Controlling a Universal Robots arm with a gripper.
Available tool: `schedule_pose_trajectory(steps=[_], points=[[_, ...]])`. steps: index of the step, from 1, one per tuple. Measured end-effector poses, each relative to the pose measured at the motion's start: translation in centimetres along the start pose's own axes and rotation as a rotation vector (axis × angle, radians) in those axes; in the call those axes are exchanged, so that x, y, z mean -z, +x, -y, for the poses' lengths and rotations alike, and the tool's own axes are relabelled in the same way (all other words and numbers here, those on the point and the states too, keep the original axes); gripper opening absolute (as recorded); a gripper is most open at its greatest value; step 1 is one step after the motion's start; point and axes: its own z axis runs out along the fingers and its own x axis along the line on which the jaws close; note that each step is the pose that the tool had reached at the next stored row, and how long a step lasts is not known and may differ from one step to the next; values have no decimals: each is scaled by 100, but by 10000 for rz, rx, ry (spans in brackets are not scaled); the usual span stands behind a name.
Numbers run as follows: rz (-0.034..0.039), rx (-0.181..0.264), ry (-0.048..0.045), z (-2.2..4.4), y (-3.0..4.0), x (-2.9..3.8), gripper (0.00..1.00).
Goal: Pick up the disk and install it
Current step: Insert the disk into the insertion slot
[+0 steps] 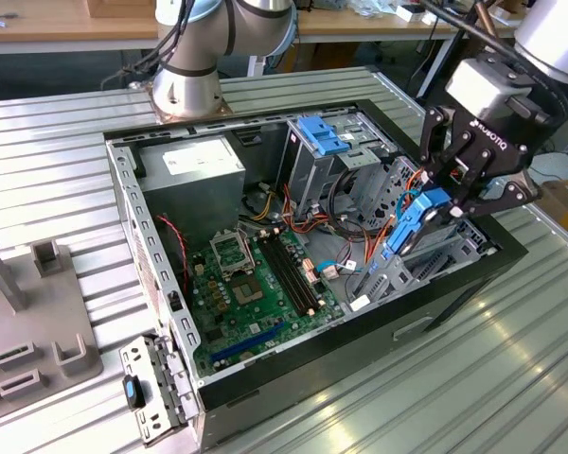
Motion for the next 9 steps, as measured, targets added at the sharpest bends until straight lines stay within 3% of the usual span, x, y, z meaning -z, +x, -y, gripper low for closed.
schedule_pose_trajectory(steps=[2, 9], points=[[-1, 0, 0, 1, 5, -61, 36], [-1, 0, -1, 2, 5, -85, 38]])
